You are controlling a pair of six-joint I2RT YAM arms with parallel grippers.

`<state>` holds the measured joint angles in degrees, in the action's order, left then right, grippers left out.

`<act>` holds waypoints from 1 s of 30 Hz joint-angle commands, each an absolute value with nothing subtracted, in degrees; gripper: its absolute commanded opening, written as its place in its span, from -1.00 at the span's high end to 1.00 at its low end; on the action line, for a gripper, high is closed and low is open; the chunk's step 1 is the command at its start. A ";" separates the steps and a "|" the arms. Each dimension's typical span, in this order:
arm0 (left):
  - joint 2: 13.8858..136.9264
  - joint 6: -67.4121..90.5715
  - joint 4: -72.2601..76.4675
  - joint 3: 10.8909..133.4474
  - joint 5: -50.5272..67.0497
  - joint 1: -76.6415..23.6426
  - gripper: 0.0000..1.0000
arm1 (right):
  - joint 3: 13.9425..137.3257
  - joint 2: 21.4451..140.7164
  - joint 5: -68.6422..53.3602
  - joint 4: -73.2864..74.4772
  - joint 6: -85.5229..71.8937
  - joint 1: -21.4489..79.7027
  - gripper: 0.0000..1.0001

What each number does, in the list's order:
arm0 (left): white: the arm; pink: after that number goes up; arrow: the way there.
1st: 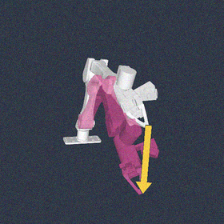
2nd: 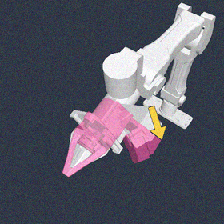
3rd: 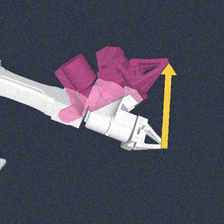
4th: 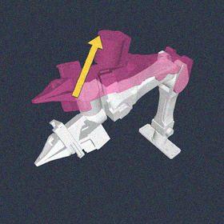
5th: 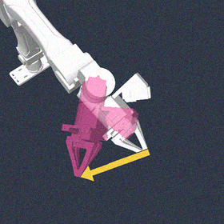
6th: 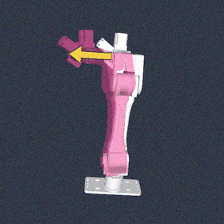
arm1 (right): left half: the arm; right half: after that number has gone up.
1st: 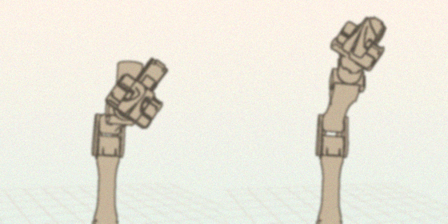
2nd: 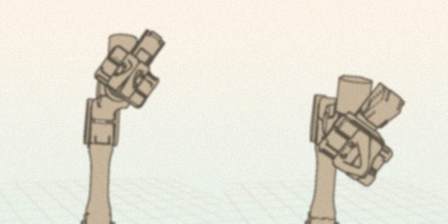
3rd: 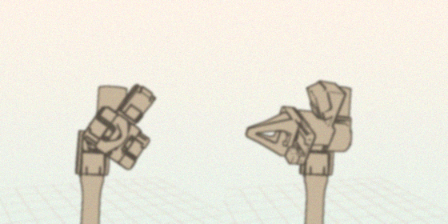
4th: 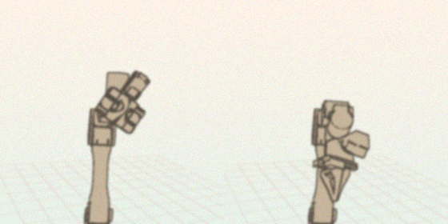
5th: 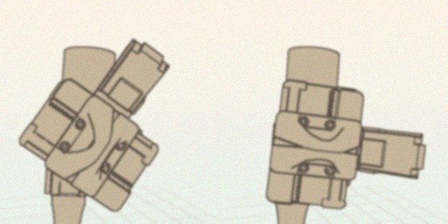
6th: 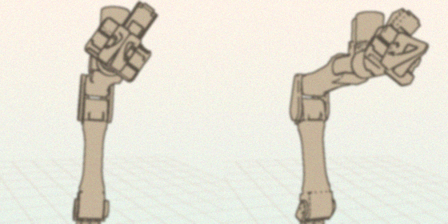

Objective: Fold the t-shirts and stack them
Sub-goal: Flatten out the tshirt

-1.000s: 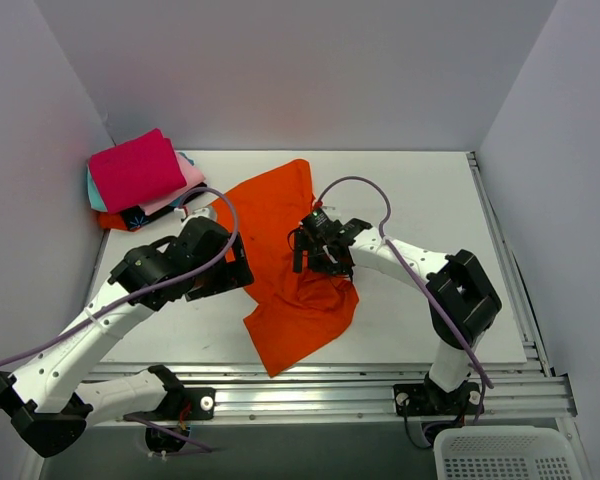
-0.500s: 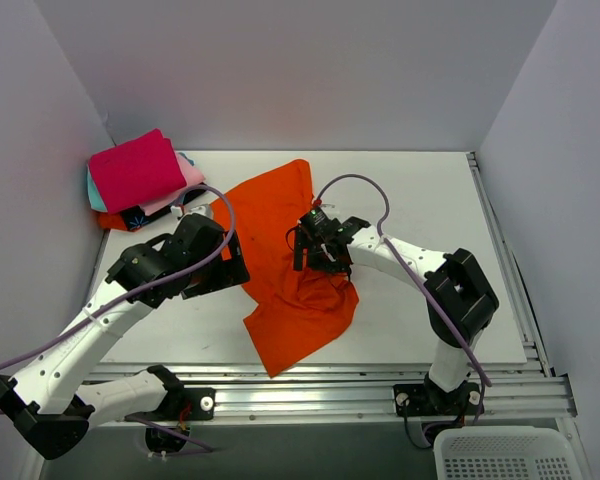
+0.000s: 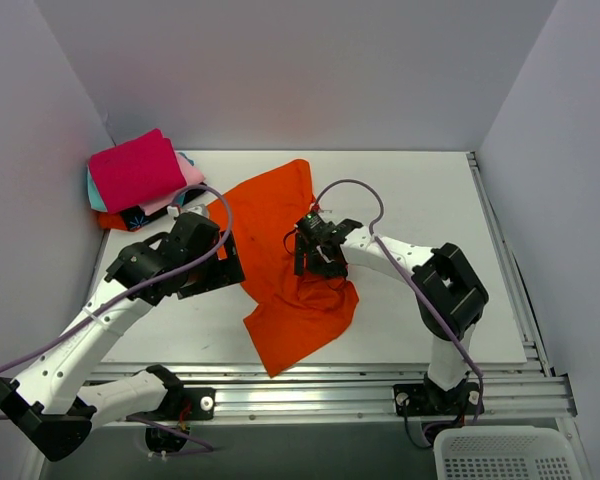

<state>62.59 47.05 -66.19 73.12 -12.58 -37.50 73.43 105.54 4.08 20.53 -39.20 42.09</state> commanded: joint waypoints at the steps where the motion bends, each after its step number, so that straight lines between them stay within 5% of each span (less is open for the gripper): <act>1: 61.79 45.18 -66.80 72.86 -11.43 -36.22 -1.00 | 75.85 106.52 5.36 21.88 -39.02 42.27 -0.37; 3: 61.87 44.83 -66.80 72.77 -11.34 -35.86 -1.00 | 76.55 107.31 5.10 21.88 -39.02 42.19 -0.36; 6: 62.05 43.95 -66.71 72.86 -10.99 -34.90 -1.00 | 77.69 108.19 4.66 21.71 -38.85 42.27 -0.08; 11: 62.75 42.72 -66.01 72.86 -9.85 -33.31 -1.00 | 80.06 109.95 4.48 23.02 -38.15 42.10 1.00; 24: 64.86 40.00 -62.50 75.05 -9.75 -31.73 -1.00 | 80.77 105.04 7.55 27.06 -37.27 41.66 1.00; 30: 76.97 29.38 -55.91 87.58 -7.39 -28.04 -0.97 | 85.42 98.45 15.36 37.94 -38.84 41.22 1.00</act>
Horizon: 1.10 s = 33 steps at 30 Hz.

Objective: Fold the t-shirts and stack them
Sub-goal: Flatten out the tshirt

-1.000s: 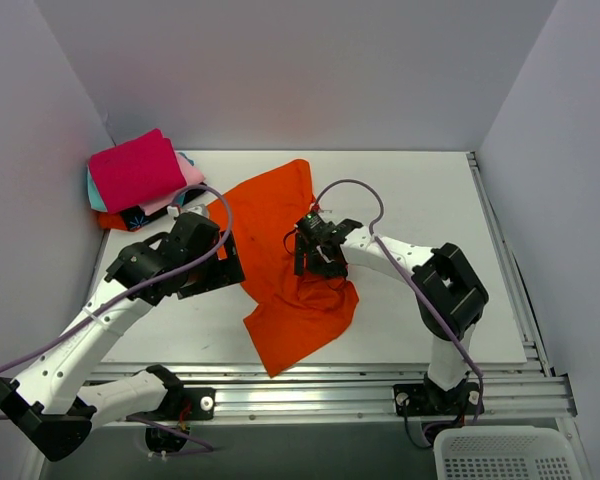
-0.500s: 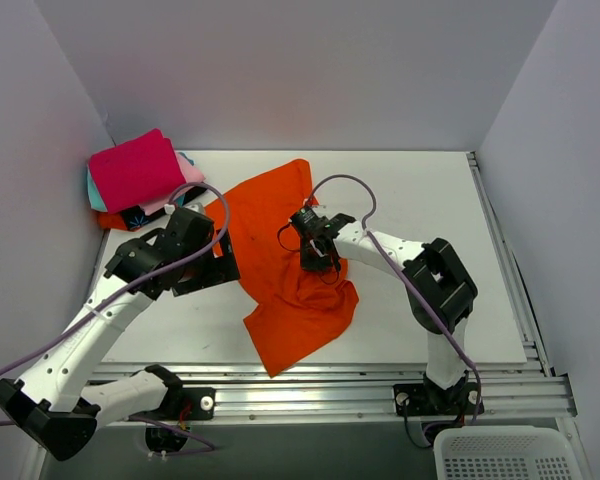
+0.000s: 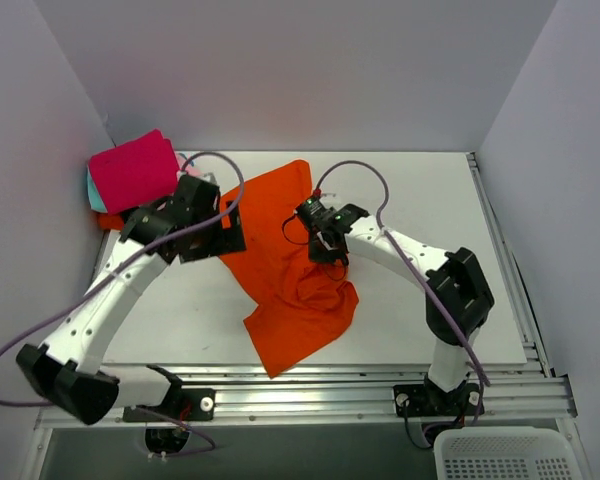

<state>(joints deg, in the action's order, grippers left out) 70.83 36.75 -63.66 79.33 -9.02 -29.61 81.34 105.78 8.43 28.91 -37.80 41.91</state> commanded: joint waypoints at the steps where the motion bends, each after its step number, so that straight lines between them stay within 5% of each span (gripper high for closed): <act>1: 79.60 28.31 -55.38 90.06 -7.03 -27.78 -0.97 | 85.43 97.65 15.99 39.19 -39.89 40.79 1.00; 22: 149.47 34.97 -45.72 155.53 6.50 -24.34 -1.00 | 75.15 85.60 21.09 51.59 -48.61 39.82 1.00; 31: 158.99 38.58 -39.28 158.56 4.23 -24.96 -1.00 | 76.90 87.54 22.15 54.05 -47.81 38.85 1.00; 33: 158.56 38.06 -41.92 157.07 -0.42 -25.05 -0.86 | 77.17 87.71 22.15 54.14 -47.11 38.32 1.00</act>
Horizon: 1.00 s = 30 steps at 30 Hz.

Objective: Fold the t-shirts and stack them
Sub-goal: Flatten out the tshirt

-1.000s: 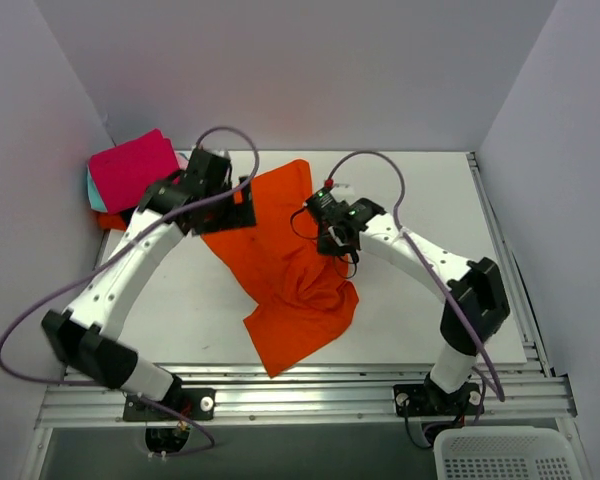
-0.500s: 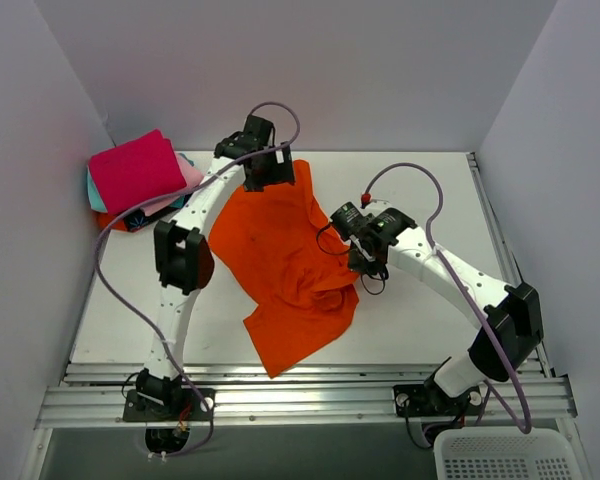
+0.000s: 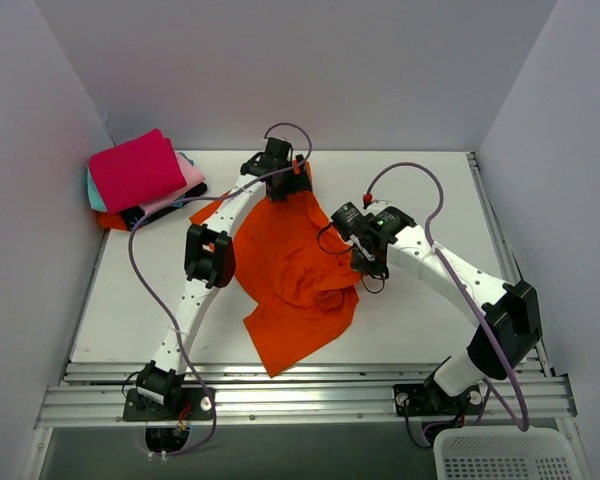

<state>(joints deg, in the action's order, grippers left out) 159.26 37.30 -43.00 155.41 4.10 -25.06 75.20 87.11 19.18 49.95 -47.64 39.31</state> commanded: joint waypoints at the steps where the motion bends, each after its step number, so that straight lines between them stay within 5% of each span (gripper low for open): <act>1: 156.81 37.80 -42.01 153.06 -2.35 -25.05 -0.86 | 77.52 87.98 22.15 54.14 -46.94 38.06 1.00; 7: 147.16 42.53 -42.71 134.06 -8.78 -23.82 -0.80 | 79.28 87.89 22.24 54.40 -44.83 35.95 1.00; 18: 110.43 48.50 -29.62 71.25 -8.88 -26.10 -0.78 | 74.98 81.57 23.02 53.96 -43.94 32.26 1.00; 24: 95.39 52.64 -31.98 62.58 -8.09 -31.55 -0.79 | 74.18 81.82 25.66 54.05 -44.91 30.32 1.00; 30: 92.98 48.27 -42.09 82.06 -11.76 -28.05 -0.82 | 78.22 83.49 26.19 54.14 -45.44 30.23 1.00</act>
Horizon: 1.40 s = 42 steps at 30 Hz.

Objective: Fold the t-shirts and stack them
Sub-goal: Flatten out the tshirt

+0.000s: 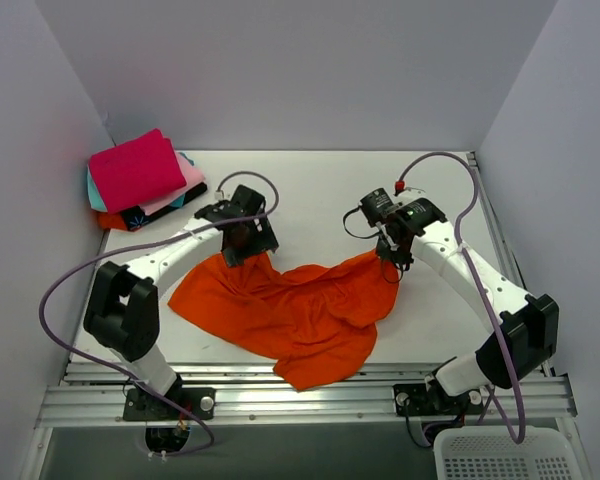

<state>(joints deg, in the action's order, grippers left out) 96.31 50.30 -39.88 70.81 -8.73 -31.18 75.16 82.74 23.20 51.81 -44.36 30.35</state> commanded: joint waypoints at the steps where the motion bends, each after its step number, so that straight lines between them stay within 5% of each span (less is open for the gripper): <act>1: 93.68 47.21 -41.49 87.75 -12.04 -26.99 -0.86 | 78.40 83.58 26.02 53.71 -45.44 30.23 1.00; 8: 115.46 39.82 -48.07 114.82 -7.91 -20.13 -0.88 | 80.06 84.20 25.22 53.79 -46.14 30.32 1.00; 15: 125.93 40.86 -45.79 117.95 -5.19 -19.86 -0.87 | 81.56 85.60 26.28 55.37 -46.14 29.88 1.00; 42: 120.41 38.58 -34.72 90.44 -2.46 -17.67 -0.85 | 81.03 90.18 25.40 53.26 -44.47 28.48 1.00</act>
